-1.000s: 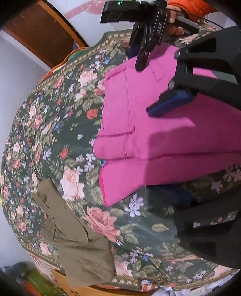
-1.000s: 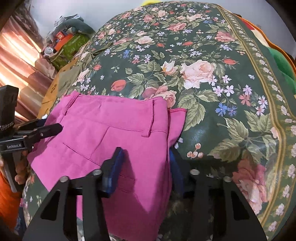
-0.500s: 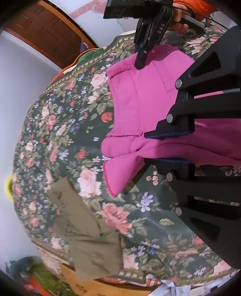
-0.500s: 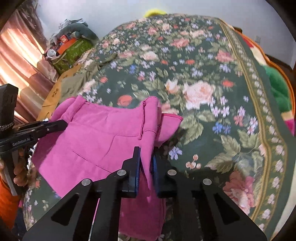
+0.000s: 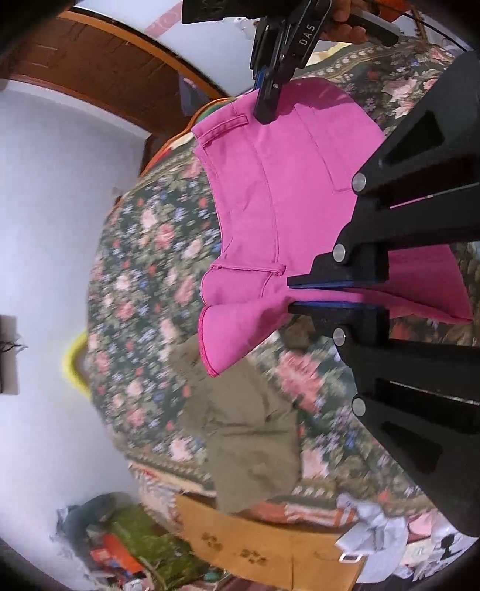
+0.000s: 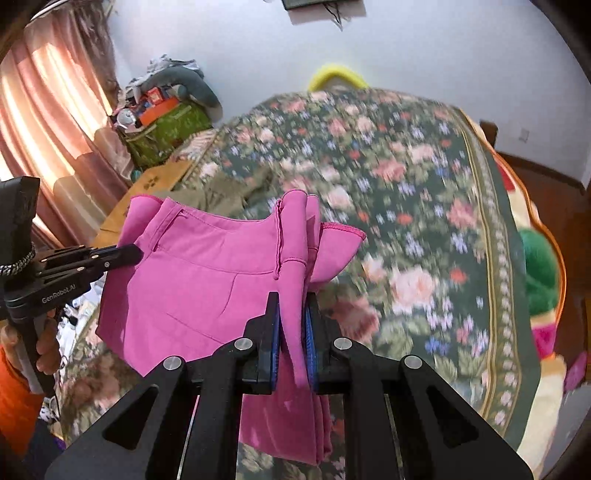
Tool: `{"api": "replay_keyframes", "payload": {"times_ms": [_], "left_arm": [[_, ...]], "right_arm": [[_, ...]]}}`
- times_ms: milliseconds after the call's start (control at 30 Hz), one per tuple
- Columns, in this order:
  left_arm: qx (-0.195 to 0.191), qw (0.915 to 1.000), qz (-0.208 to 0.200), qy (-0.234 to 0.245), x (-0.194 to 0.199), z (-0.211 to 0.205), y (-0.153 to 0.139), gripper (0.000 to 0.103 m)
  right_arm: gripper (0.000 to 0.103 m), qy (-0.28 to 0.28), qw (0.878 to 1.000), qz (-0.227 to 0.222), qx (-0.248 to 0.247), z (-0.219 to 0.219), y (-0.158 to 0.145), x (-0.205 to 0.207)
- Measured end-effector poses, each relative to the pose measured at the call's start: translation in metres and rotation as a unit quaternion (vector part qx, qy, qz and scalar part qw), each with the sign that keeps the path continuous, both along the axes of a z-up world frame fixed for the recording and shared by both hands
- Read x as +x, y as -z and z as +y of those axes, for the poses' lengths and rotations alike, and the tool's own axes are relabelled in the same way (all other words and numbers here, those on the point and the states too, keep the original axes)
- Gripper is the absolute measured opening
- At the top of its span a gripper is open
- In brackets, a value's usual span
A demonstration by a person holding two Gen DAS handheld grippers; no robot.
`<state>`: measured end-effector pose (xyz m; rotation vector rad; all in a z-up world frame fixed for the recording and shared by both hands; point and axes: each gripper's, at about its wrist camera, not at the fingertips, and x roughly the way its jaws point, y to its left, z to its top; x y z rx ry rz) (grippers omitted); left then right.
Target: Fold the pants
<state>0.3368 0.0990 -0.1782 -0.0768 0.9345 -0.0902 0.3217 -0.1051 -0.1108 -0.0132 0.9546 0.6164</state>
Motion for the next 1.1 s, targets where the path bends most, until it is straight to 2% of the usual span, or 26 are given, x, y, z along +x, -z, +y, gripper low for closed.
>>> {"api": "replay_keyframes", "payload": {"times_ms": [167, 333, 500, 767, 867, 1000, 1100], "left_arm": [[0.011, 0.9992, -0.033, -0.022, 0.008, 0.028, -0.027, 0.005], [0.023, 0.9973, -0.051, -0.048, 0.023, 0.062, -0.038, 0.005], [0.004, 0.9952, -0.057, -0.079, 0.039, 0.106, -0.038, 0.005], [0.026, 0.9918, -0.041, -0.119, 0.069, 0.160, -0.009, 0.005], [0.040, 0.9903, -0.029, -0.130, 0.085, 0.177, 0.013, 0.004], [0.035, 0.9891, -0.011, -0.143, 0.103, 0.195, 0.038, 0.004], [0.047, 0.9877, -0.004, -0.149, 0.118, 0.203, 0.056, 0.004]], "right_arm": [[0.010, -0.010, 1.000, -0.027, 0.007, 0.027, -0.021, 0.013], [0.010, -0.025, 0.998, -0.049, 0.010, 0.065, -0.034, 0.029], [0.010, -0.039, 0.998, -0.057, 0.012, 0.103, -0.031, 0.049], [0.010, -0.051, 0.998, -0.049, 0.002, 0.163, -0.002, 0.083], [0.010, -0.050, 0.998, -0.038, 0.000, 0.181, 0.011, 0.093], [0.010, -0.058, 0.997, -0.039, -0.021, 0.204, 0.031, 0.103], [0.010, -0.058, 0.997, -0.036, -0.030, 0.216, 0.044, 0.113]]}}
